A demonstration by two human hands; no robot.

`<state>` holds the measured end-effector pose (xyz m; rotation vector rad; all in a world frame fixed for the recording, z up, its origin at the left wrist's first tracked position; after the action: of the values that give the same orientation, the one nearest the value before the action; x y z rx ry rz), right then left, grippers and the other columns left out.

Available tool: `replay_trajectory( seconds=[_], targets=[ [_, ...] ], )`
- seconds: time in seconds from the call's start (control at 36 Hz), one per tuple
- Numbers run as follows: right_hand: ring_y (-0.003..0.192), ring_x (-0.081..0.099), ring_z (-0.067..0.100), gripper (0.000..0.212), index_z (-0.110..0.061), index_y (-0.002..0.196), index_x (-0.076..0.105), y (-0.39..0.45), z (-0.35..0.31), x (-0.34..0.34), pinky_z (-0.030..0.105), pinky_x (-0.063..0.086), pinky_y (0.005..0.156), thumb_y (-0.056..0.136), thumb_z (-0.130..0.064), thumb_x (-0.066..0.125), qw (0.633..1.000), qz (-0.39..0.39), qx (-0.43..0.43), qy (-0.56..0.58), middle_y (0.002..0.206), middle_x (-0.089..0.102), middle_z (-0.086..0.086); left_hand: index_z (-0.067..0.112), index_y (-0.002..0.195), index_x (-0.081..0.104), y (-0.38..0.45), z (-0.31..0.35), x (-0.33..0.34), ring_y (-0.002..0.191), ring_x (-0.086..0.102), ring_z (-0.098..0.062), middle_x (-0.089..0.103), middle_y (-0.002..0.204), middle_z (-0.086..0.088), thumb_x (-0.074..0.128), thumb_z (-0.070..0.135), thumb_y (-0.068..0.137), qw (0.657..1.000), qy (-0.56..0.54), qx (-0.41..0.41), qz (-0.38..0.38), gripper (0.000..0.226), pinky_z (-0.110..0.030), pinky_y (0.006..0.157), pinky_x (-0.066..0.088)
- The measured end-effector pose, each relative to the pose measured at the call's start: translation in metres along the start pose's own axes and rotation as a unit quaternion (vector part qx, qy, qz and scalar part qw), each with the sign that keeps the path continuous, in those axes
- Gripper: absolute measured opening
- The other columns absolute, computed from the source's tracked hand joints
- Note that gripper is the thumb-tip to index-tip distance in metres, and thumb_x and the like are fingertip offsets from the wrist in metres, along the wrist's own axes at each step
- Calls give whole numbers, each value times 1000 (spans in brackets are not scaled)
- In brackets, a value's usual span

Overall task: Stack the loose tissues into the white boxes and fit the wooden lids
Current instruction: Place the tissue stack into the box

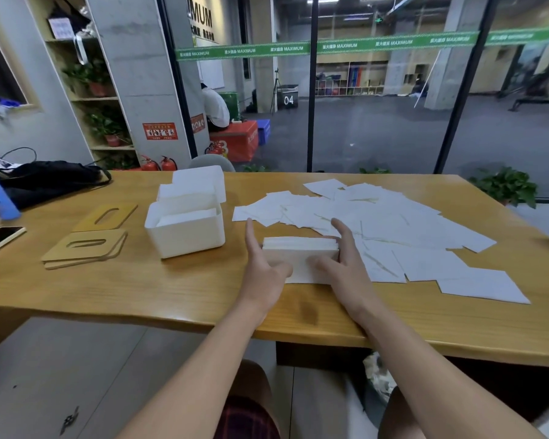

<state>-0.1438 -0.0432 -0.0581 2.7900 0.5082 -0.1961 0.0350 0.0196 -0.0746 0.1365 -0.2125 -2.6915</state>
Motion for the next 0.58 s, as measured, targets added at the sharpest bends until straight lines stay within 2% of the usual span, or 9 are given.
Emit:
replay_trajectory(
  seconds=[0.06, 0.14, 0.19, 0.28, 0.36, 0.42, 0.47, 0.53, 0.58],
  targets=[
    [122, 44, -23, 81, -59, 159, 28, -1, -3, 3, 18, 40, 93, 93, -31, 66, 1000, -6, -15, -12, 150, 43, -29, 77, 156, -1, 0, 2, 1, 123, 49, 20, 36, 165, 5, 67, 12, 82, 1000, 16, 8, 3, 119, -6, 87, 45],
    [105, 55, -20, 80, -59, 157, 29, 0, 1, 3, 20, 47, 85, 89, -36, 65, 1000, -2, 3, 6, 143, 48, -25, 76, 156, 4, 1, -3, -3, 130, 55, -7, 50, 153, 1, 67, 14, 82, 999, 0, -21, 27, 115, -30, 103, 47],
    [100, 56, -17, 78, -57, 157, 31, 1, 1, 4, 21, 47, 85, 89, -37, 65, 1000, -6, 3, -4, 146, 47, -25, 75, 156, 9, 0, -4, -2, 111, 63, -3, 63, 132, 2, 66, 18, 79, 999, 19, -20, 24, 111, -26, 93, 48],
    [109, 53, -20, 76, -53, 157, 34, 2, -1, 5, 16, 48, 87, 91, -34, 67, 1000, -2, -13, -1, 143, 49, -25, 70, 151, 23, 2, -8, -5, 93, 68, -1, 65, 130, -3, 65, 16, 80, 999, 14, -25, 31, 99, -23, 81, 53],
    [111, 50, -23, 77, -55, 157, 33, 2, 0, 4, 18, 44, 89, 90, -38, 67, 1000, 3, -4, 1, 144, 47, -28, 64, 150, 32, 4, -8, -3, 73, 65, 1, 64, 111, 2, 64, 13, 78, 999, 8, -26, 21, 94, -17, 65, 54],
    [113, 47, -25, 77, -56, 157, 33, 2, -1, 5, 16, 43, 89, 90, -40, 67, 1000, -1, -7, -7, 146, 44, -31, 61, 151, 34, 4, -6, -2, 79, 66, 4, 61, 122, 3, 65, 11, 77, 1000, 13, -14, 14, 95, -13, 66, 53],
    [113, 55, -14, 75, -57, 156, 35, 1, 2, 3, 15, 47, 86, 95, -33, 70, 1000, 9, -1, 10, 143, 51, -23, 61, 149, 36, 3, -4, -6, 88, 67, 3, 58, 138, -4, 65, 9, 78, 1000, -7, -13, 26, 93, -15, 71, 56],
    [122, 53, -3, 75, -57, 156, 35, 1, 4, 2, 21, 45, 94, 97, -29, 71, 1000, 11, 5, 10, 150, 50, -17, 62, 149, 35, 1, -3, -8, 111, 66, -5, 54, 147, -9, 64, 9, 78, 999, -17, -11, 29, 93, -27, 86, 58],
    [134, 45, 3, 77, -56, 156, 34, 1, 3, 4, 29, 41, 108, 93, -31, 70, 1000, 1, 1, -10, 159, 42, -21, 62, 151, 33, -1, 0, -6, 127, 53, 10, 46, 153, -2, 64, 9, 78, 1000, -6, -4, 22, 96, -26, 95, 51]
  ],
)
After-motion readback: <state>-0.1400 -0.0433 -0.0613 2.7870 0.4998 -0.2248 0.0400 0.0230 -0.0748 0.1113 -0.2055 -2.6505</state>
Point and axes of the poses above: each hand's wrist, its own y-axis towards the middle knuckle, its own x-axis out of the palm, z = x × y, the point moved 10 cm from there along y, towards the middle knuckle
